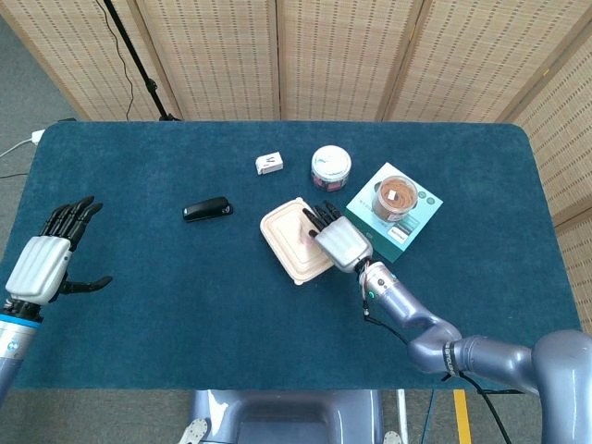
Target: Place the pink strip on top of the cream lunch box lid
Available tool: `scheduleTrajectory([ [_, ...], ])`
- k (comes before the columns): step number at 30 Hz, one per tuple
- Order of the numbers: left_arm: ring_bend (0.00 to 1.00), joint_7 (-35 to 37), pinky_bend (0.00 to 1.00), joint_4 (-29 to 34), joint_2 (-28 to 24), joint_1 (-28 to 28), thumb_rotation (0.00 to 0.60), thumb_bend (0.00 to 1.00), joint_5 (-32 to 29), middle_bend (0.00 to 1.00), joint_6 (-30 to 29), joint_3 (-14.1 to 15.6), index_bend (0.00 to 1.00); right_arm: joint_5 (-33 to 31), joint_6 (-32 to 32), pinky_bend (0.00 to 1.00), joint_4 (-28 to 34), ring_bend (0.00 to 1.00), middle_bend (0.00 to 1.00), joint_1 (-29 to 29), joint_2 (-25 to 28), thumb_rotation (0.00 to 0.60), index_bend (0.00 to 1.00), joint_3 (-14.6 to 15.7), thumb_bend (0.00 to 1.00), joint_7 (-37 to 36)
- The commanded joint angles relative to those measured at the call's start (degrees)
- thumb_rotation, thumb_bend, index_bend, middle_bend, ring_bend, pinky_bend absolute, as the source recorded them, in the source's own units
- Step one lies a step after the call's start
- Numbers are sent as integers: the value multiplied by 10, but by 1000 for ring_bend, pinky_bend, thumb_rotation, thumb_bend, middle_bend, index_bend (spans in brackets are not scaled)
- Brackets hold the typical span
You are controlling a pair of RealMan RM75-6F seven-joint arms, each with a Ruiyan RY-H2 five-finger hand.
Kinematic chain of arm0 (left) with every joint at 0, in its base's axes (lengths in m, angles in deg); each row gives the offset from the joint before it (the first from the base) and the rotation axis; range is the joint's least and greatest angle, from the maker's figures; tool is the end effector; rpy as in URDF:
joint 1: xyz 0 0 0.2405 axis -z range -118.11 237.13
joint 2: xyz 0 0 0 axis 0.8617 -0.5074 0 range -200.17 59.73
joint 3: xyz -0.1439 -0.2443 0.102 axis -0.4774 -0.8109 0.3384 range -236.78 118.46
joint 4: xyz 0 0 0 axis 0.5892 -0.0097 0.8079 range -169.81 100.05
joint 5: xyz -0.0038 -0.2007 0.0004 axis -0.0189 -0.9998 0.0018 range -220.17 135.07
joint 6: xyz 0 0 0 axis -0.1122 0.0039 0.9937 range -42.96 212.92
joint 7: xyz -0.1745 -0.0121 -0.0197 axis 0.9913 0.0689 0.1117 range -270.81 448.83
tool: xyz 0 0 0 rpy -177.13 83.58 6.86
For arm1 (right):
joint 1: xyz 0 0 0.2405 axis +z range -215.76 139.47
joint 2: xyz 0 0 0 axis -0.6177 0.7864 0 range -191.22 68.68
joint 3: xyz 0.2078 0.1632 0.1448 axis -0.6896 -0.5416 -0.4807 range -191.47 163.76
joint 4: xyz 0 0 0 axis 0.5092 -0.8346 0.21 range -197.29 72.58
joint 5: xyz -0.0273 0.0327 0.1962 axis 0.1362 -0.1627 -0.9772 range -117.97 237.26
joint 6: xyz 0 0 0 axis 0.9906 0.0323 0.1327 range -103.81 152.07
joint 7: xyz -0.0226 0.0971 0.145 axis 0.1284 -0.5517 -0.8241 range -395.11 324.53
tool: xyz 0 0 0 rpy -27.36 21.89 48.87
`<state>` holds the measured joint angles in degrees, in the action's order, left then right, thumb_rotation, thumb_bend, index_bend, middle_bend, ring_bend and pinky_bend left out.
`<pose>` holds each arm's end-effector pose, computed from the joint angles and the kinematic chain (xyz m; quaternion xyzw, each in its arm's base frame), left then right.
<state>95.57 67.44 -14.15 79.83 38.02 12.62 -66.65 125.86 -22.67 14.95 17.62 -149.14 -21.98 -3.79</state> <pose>-0.2652 0.3085 0.2024 -0.6254 -0.4110 -0.4505 0.4868 -0.1120 -0.4471 -0.0259 0.8453 -0.1689 0.2954 0.4119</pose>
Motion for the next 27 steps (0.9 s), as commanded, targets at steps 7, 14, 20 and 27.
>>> scheduleTrajectory([
  [7,0,3,0,-1,-1,0,600,0,0,0,0,-1,0,3,-5,0,4,0,0,-3,1,600,322,5,811,0],
  [14,0,6,0,-2,-2,-1,600,0,1,0,0,-1,0,7,-18,0,1,0,0,-3,3,600,319,-2,810,2],
  [20,0,5,0,-2,-1,-1,600,0,1,0,1,-1,0,8,-28,0,9,0,0,-6,10,600,322,-2,810,11],
  [27,0,0,0,0,0,-1,600,0,2,0,1,0,0,23,-30,0,37,0,0,-14,18,600,330,9,811,1],
])
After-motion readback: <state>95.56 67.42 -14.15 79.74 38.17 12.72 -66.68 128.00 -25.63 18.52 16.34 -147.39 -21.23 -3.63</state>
